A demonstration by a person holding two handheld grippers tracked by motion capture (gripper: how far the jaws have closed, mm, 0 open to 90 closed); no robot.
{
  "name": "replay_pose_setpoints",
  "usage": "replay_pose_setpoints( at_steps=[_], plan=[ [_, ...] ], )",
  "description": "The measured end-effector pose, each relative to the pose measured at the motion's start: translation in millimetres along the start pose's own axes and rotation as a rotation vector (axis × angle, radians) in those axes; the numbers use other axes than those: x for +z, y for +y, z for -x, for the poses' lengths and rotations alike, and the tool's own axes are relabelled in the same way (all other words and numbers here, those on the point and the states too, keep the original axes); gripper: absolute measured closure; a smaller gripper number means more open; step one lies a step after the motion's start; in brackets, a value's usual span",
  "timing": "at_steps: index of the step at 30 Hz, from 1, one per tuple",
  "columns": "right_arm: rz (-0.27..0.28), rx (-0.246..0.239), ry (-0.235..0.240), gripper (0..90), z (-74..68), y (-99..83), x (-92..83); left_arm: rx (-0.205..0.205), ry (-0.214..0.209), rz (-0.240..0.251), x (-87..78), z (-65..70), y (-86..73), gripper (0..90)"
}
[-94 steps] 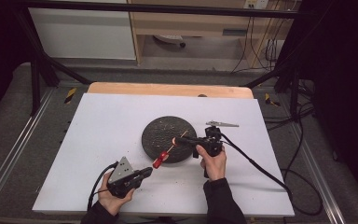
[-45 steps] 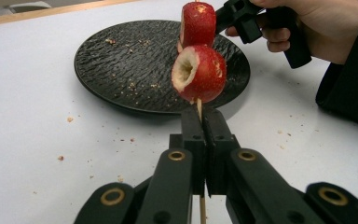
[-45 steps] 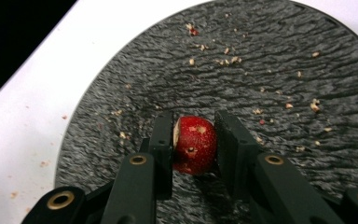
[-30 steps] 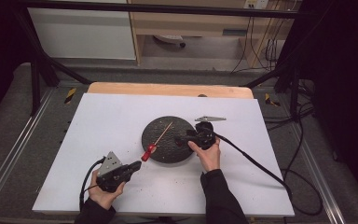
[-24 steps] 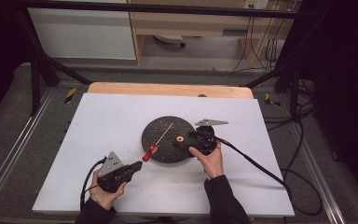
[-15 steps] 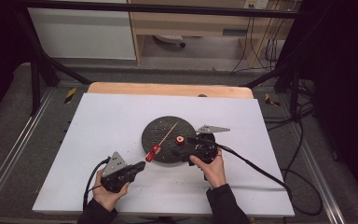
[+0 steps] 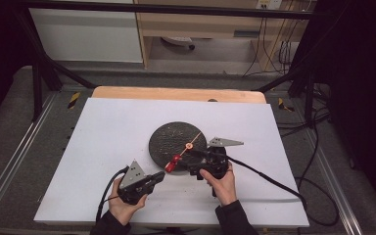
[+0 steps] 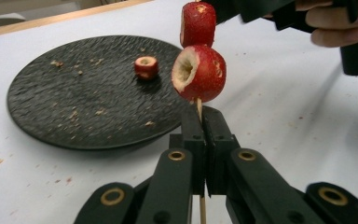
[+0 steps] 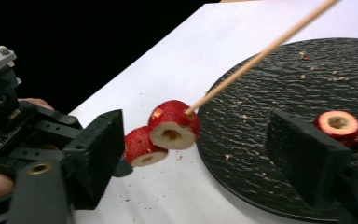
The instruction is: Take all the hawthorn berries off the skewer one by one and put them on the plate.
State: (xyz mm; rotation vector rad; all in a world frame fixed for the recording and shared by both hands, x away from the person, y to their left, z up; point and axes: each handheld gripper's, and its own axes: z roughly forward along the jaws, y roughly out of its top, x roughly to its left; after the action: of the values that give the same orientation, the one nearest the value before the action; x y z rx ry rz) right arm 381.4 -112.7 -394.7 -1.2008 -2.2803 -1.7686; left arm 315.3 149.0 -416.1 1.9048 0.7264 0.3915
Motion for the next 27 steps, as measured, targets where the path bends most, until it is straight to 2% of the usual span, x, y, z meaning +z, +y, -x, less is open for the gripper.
replay_pose_setpoints(
  at_steps=[6, 12, 15, 20, 27],
  plan=[
    [-0.002, 0.010, 0.035, 38.2, -1.2, -1.3, -0.8, 0.016, -0.012, 0.012, 3.1, 7.8, 3.1, 88.2],
    [-0.013, 0.030, 0.074, 55.6, -0.9, -1.7, -0.2, 0.019, -0.015, 0.010, 2.9, 8.5, 2.5, 88.2],
    [-0.016, 0.035, 0.080, 61.3, -1.1, -1.4, -0.7, 0.019, -0.015, 0.013, 2.3, 8.3, 2.2, 88.2],
    [-0.018, 0.039, 0.084, 61.9, -0.4, 0.0, -1.8, 0.021, -0.016, 0.016, 1.3, 8.4, 2.1, 88.2],
    [0.005, 0.039, 0.058, 62.0, 3.6, 8.7, -8.9, 0.021, -0.018, 0.014, -1.6, 7.2, 0.2, 88.2]
  ],
)
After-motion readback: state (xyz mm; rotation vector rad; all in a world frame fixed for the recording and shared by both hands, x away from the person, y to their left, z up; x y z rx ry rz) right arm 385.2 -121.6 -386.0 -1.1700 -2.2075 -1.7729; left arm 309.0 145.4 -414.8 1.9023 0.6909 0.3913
